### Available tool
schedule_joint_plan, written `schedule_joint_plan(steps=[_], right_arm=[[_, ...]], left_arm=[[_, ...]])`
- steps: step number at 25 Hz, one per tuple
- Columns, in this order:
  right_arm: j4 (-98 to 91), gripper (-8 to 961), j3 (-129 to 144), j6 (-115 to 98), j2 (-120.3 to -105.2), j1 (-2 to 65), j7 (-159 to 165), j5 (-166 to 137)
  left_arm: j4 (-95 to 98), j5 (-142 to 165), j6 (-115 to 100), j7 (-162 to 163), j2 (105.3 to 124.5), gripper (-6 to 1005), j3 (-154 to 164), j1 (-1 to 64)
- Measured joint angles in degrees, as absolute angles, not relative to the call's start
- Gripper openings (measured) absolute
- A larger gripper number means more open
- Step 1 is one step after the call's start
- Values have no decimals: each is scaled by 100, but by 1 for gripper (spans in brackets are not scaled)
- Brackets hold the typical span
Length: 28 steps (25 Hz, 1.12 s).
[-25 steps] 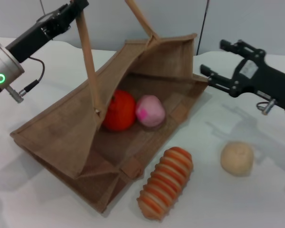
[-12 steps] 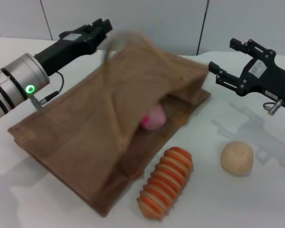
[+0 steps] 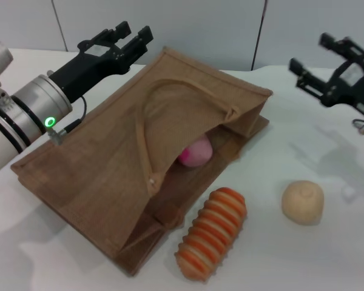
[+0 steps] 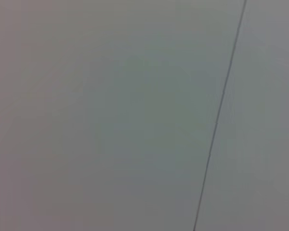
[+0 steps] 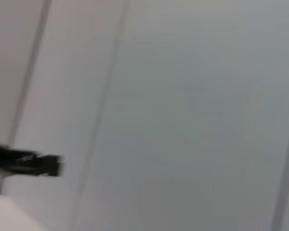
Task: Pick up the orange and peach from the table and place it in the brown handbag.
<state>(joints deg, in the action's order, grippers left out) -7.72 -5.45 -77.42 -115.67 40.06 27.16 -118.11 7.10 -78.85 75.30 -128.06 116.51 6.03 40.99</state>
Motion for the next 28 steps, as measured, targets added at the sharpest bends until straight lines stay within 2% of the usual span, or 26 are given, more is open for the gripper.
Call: schedule_joint_plan(steps=[7,16,28], right_arm=[[-691,765,-545,-7922,-11583,3698,2646,-10802],[-366,763,-545,-7986,-11597,3445,1680,-9924],[90,763,-524,-7999,-11596,3325,699,-9218]], left_arm=[[127,-8842,7587,-13955,11660,589,493,3906],[-507,-10326,7637,-15369,11697,589,492,3685],[-581,-10786,7625,-15480,11704,589,501,3525]])
